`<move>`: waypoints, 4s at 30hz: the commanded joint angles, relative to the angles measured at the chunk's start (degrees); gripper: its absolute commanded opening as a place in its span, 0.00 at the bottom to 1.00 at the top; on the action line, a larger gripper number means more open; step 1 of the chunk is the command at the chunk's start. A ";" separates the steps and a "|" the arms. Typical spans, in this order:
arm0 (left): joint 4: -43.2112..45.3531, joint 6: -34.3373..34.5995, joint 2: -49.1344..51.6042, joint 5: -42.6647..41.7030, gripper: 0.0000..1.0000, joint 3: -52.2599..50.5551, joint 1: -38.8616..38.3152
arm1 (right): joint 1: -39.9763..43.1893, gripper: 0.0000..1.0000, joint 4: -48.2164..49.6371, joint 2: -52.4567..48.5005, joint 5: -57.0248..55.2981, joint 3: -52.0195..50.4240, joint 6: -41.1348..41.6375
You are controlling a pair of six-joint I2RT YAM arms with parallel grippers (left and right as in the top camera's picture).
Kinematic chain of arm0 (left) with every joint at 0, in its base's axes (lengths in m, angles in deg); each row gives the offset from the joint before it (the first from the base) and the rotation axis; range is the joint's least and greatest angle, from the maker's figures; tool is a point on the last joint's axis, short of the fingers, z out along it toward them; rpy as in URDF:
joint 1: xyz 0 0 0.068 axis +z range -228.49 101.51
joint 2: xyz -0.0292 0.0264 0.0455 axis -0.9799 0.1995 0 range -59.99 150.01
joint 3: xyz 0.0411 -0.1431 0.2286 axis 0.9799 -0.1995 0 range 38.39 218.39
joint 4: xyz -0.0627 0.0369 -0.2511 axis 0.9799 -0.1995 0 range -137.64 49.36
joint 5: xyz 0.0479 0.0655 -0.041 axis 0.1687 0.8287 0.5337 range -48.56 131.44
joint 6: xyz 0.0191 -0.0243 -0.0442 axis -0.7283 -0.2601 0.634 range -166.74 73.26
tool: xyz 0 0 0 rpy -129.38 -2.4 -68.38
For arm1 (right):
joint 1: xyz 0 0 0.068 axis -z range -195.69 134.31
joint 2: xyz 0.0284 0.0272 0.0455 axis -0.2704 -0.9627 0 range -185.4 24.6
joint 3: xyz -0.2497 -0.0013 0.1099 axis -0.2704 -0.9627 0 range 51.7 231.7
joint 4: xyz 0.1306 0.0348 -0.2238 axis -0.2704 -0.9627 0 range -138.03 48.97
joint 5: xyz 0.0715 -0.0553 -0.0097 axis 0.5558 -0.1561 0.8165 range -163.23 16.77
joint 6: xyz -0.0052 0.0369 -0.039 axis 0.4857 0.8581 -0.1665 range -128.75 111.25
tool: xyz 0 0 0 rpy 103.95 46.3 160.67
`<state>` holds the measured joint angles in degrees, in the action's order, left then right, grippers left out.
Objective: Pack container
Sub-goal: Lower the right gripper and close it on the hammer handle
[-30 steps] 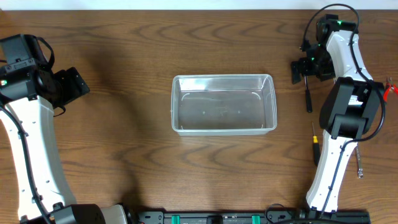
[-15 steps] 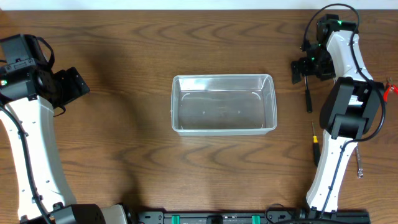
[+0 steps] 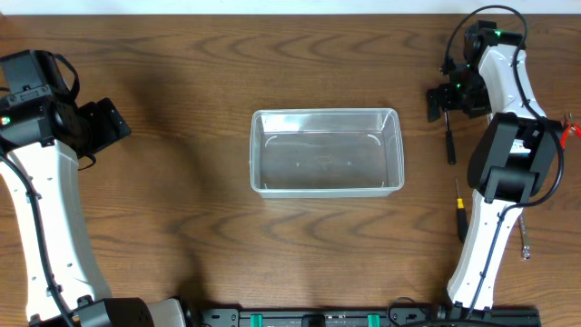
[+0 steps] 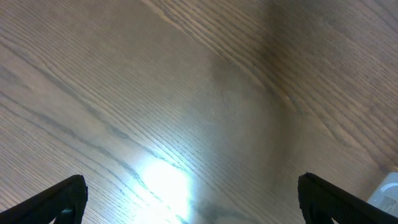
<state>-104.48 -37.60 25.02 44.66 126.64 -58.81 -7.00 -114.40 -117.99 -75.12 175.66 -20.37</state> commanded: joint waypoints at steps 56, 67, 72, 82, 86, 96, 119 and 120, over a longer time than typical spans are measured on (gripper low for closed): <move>0.02 -0.33 -0.46 0.50 0.98 0.92 0.13 | 0.28 0.99 1.46 -0.61 0.46 -1.73 5.60; 0.02 -0.33 -0.46 0.48 0.98 0.92 0.13 | 0.28 0.99 2.71 -0.61 0.46 -2.16 5.60; 0.02 -0.33 -0.46 0.50 0.98 0.92 0.13 | 0.28 0.99 3.10 -0.61 0.48 -2.19 5.62; 0.02 -0.33 -0.46 0.48 0.98 0.92 0.13 | 0.28 0.92 4.13 -0.61 0.50 -2.19 5.84; 0.02 -0.33 -0.46 0.48 0.98 0.92 0.13 | 0.28 0.85 4.24 -0.61 0.68 -2.19 5.81; 0.02 -0.33 -0.46 0.50 0.98 0.92 0.13 | 0.28 0.47 4.31 -0.61 0.66 -2.19 7.54; 0.02 -0.33 -0.46 0.48 0.98 0.92 0.13 | 0.24 0.01 3.65 0.42 0.85 -0.92 7.74; 0.02 -0.33 -0.46 0.48 0.98 0.92 0.13 | 0.17 0.01 3.19 1.05 0.85 -0.48 7.69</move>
<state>-104.50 -37.60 25.02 44.64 126.64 -58.81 -7.02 -110.44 -117.99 -74.27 174.11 -12.74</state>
